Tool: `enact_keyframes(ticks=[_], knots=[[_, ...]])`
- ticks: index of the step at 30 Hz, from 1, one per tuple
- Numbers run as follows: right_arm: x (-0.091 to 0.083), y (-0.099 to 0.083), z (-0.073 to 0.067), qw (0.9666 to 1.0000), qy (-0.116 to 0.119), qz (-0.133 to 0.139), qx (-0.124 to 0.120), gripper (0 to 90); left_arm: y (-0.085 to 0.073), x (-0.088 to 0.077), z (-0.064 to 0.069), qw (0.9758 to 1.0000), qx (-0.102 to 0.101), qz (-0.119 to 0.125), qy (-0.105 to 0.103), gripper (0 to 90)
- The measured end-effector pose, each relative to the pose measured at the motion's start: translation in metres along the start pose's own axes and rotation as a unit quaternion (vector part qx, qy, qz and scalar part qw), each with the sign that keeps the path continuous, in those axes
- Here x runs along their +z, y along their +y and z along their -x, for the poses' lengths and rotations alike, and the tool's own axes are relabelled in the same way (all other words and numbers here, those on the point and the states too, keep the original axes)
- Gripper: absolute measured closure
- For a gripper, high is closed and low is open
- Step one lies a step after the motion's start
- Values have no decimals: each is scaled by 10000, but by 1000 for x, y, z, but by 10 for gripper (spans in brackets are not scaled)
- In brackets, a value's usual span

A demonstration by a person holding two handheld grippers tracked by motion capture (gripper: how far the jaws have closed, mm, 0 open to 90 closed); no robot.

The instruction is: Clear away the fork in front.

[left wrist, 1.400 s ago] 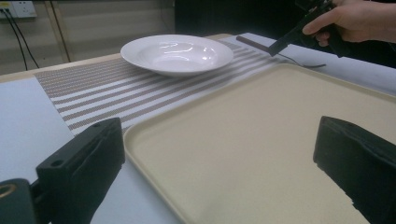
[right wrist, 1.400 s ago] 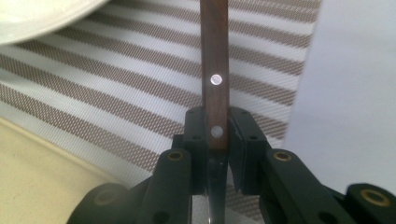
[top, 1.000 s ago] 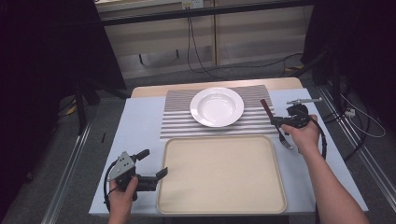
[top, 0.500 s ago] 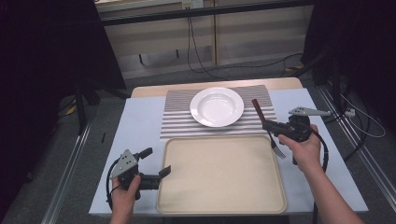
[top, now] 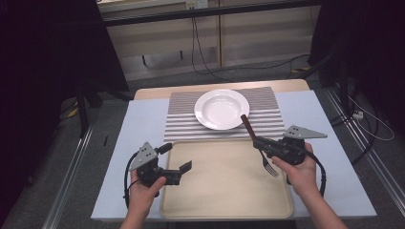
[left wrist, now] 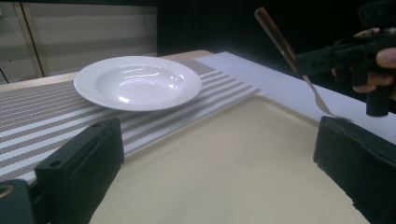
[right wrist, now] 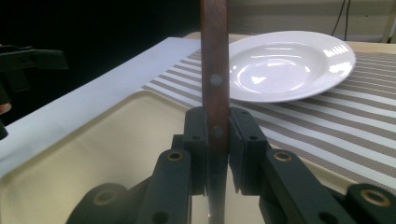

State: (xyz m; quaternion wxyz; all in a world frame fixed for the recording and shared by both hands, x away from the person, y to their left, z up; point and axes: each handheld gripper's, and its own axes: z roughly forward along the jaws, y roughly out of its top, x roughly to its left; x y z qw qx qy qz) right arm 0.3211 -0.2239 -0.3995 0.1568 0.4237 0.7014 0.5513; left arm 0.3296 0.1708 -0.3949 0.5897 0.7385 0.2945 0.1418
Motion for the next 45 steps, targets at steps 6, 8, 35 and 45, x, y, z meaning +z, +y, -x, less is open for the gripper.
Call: enact_keyframes(ticks=[6, 8, 35, 45], knots=[[11, -2, -13, 9999, 124, 32, -107, 784, 14, 18, 6, 9999, -103, -21, 8, 25], [12, -2, -15, 9998, 137, 48, -106, 784, 18, 24, 8, 9999, -133, -42, -6, 27], [23, -4, -36, 9992, 304, 153, -198, 784, 39, 97, 31, 9938, -944, -78, -582, 323], [25, -3, -42, 9985, 393, 211, -312, 783, 40, 109, 38, 9881, -1271, 121, -858, 664]])
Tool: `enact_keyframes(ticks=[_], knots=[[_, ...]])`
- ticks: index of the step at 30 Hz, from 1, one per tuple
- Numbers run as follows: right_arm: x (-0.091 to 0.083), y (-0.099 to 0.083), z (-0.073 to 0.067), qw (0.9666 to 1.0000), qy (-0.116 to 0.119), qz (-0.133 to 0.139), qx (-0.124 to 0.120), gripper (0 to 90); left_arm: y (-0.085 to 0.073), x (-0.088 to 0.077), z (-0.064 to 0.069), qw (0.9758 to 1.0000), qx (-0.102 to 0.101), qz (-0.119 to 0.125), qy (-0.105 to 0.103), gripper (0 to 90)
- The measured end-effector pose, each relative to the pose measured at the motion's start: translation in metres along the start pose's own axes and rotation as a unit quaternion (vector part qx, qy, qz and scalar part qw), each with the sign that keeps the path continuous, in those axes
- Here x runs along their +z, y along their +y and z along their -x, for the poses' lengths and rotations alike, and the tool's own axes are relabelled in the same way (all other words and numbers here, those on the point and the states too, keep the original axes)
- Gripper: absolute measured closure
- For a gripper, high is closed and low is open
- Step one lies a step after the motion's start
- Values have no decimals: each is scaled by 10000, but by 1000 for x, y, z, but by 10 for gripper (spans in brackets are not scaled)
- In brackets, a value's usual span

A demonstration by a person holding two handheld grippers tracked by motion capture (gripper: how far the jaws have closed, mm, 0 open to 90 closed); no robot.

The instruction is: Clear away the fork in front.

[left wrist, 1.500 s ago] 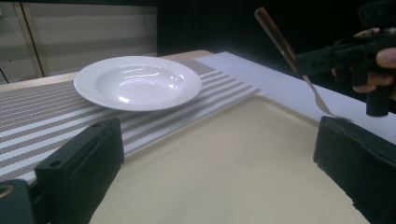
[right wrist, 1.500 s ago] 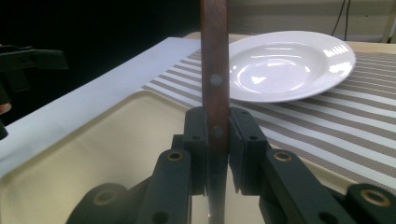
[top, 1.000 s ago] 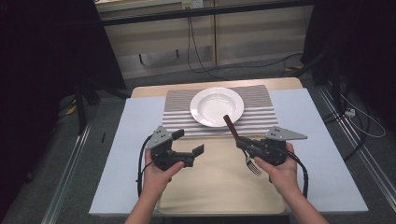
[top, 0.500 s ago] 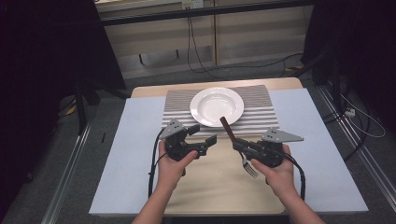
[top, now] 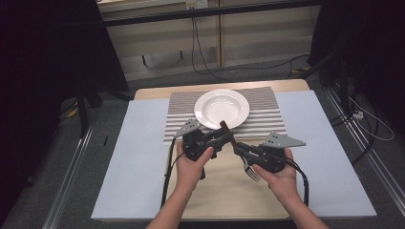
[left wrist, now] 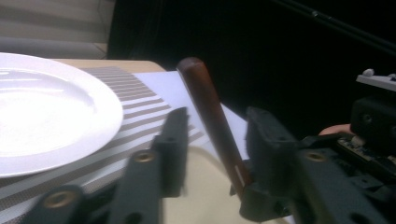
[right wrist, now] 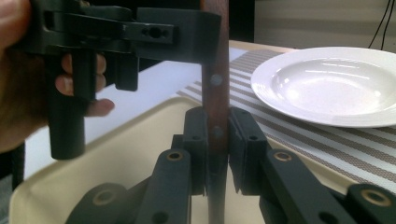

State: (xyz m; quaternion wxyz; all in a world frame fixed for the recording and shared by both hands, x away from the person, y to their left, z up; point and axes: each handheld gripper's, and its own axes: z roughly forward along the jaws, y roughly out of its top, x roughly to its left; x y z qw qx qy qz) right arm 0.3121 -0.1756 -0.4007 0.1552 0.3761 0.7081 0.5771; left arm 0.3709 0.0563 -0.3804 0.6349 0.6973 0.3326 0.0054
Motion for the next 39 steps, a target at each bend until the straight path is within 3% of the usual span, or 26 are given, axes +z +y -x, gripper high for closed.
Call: enact_keyframes(ticks=[5, 6, 9, 11, 16, 18, 23, 30, 32, 39], knots=[[0, 0, -2, 9999, -12, 89, -99, 780, 1, 0, 2, 9988, -304, 77, -379, 776], [2, -1, -4, 9999, -16, 133, -106, 773, 2, 0, 4, 9994, -150, 39, -310, 802], [3, -2, -5, 9998, 61, 187, -95, 757, 5, -4, 2, 9989, -201, -46, -418, 810], [0, -2, -6, 9996, 71, 217, -151, 671, 8, -8, 0, 9984, -271, -51, -488, 811], [-7, -3, -1, 9996, 53, 148, -251, 603, 13, -24, -7, 9987, -191, -161, -443, 811], [-12, -7, 6, 9994, -111, 121, -297, 518, 15, -32, -11, 9985, -211, -226, -445, 811], [-17, -11, 14, 9988, -261, 53, -420, 444, 16, -47, -18, 9987, -92, -365, -341, 811], [-28, -16, 23, 9986, -441, -21, -276, 285, 15, -61, -25, 9980, -44, -566, -259, 811], [-33, -19, 26, 9980, -542, -45, -334, 238, 15, -64, -27, 9977, -26, -628, -242, 811], [-47, -21, 34, 9971, -696, -19, -311, 207, 15, -77, -35, 9961, -24, -859, -180, 811]])
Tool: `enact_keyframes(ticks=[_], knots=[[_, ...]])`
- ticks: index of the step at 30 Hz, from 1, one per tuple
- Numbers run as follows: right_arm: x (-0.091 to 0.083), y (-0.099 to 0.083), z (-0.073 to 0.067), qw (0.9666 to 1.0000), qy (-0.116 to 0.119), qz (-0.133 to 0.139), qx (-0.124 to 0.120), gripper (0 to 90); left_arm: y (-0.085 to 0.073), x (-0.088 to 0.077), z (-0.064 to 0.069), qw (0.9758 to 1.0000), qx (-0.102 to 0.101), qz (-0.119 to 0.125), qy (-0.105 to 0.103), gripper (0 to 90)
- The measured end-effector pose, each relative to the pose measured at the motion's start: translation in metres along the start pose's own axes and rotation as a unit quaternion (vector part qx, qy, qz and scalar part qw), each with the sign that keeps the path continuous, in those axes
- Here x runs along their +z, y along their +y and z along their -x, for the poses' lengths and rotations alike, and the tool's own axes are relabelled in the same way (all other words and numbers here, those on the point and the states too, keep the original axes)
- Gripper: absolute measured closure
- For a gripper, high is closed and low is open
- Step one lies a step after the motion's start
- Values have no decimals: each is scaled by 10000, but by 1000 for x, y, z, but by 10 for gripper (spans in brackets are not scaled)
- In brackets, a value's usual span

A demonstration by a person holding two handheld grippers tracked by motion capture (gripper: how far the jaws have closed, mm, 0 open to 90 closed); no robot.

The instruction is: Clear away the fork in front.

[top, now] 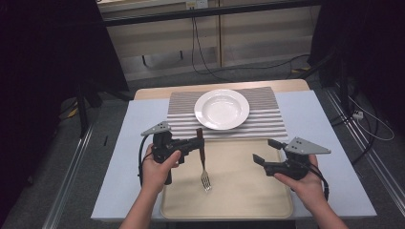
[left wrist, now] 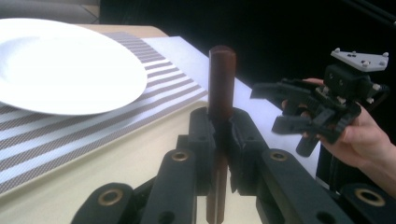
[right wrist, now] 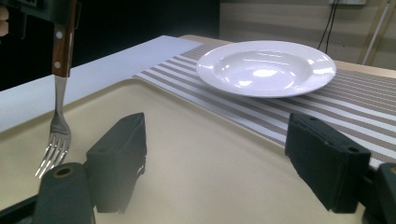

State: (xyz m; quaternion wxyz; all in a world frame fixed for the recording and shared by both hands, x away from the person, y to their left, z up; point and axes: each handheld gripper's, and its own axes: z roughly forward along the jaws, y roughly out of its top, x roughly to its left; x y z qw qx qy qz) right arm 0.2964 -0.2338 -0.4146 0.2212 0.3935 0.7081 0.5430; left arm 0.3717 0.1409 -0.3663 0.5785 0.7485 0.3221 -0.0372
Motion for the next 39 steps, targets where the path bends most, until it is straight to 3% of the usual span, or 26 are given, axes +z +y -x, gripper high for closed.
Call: enact_keyframes(ticks=[7, 16, 21, 27, 34, 39], knots=[[-12, -5, 6, 10000, -75, -50, -35, 182, -4, -16, -9, 9997, -152, -114, 156, 811], [-19, -6, 8, 9999, -108, 21, 16, 173, -11, -33, -21, 9987, -337, -359, 147, 811], [-22, -9, 9, 9999, -120, 65, 35, 169, -16, -36, -27, 9982, -487, -322, 138, 810], [-24, -12, 12, 9998, -154, 82, 117, 169, -19, -33, -32, 9981, -334, -349, 375, 797], [-24, -13, 12, 9998, -123, 88, 135, 164, -29, -27, -43, 9972, -299, -311, 608, 767], [-25, -14, 13, 9997, -134, 71, 186, 164, -33, -23, -47, 9966, -292, -448, 634, 749]])
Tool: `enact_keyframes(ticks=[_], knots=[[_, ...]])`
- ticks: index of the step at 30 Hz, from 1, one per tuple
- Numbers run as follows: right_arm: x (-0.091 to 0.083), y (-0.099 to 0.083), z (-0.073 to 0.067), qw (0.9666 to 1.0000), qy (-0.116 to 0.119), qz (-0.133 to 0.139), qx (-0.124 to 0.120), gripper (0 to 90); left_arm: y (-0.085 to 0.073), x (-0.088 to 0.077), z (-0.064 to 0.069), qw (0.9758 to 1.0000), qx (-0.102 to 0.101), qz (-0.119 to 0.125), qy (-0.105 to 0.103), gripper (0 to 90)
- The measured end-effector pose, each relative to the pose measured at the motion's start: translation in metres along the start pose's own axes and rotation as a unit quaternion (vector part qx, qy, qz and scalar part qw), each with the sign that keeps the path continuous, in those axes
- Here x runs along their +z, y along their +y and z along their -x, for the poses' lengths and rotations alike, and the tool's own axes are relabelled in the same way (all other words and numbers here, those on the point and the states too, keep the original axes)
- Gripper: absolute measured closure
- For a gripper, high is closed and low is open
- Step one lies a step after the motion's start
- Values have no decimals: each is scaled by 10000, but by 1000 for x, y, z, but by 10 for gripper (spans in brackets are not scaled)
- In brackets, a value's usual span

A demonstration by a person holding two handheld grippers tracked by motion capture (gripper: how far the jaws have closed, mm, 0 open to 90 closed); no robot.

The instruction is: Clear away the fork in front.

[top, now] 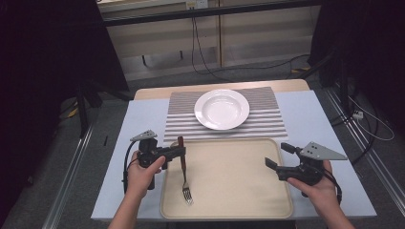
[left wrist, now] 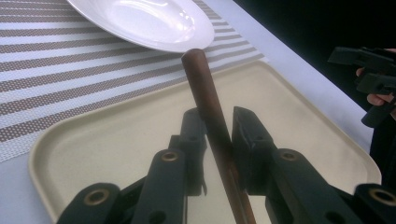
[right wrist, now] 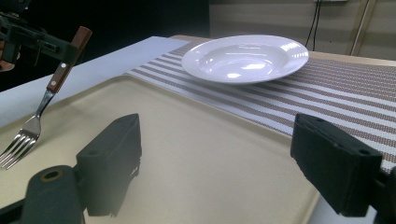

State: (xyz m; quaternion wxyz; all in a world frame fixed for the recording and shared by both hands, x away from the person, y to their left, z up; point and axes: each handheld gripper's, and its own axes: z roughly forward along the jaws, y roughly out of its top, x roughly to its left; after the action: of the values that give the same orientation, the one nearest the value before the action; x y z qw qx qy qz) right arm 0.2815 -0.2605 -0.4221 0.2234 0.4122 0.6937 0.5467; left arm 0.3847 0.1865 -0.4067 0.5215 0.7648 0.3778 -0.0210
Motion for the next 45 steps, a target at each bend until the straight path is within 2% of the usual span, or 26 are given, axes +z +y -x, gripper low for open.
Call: enact_keyframes(ticks=[9, 18, 21, 27, 30, 33, 37, 39, 45], knots=[[0, -2, 0, 10000, 23, -40, 30, 163, -7, 6, -4, 9994, 118, -289, 177, 718], [-1, -3, 2, 10000, 15, -40, 53, 162, -18, 8, -12, 9987, 151, -329, 370, 673], [-1, -3, 2, 10000, 17, -32, 50, 162, -21, 10, -13, 9976, 270, -382, 508, 655], [-1, -3, 2, 10000, 36, -37, 57, 162, -27, 16, -18, 9972, 281, -441, 530, 627], [-1, -4, 1, 10000, 52, -47, 63, 162, -29, 15, -19, 9959, 360, -546, 623, 610], [-1, -4, 2, 10000, 60, -47, 48, 162, -31, 14, -20, 9961, 326, -551, 602, 608], [-1, -4, 1, 9999, 71, -37, 66, 162, -34, 14, -22, 9951, 401, -585, 696, 607], [-1, -4, 1, 9999, 73, -39, 78, 162, -35, 14, -23, 9953, 350, -567, 706, 595], [-1, -4, 1, 9999, 71, -50, 70, 162, -36, 12, -24, 9948, 379, -518, 786, 602]])
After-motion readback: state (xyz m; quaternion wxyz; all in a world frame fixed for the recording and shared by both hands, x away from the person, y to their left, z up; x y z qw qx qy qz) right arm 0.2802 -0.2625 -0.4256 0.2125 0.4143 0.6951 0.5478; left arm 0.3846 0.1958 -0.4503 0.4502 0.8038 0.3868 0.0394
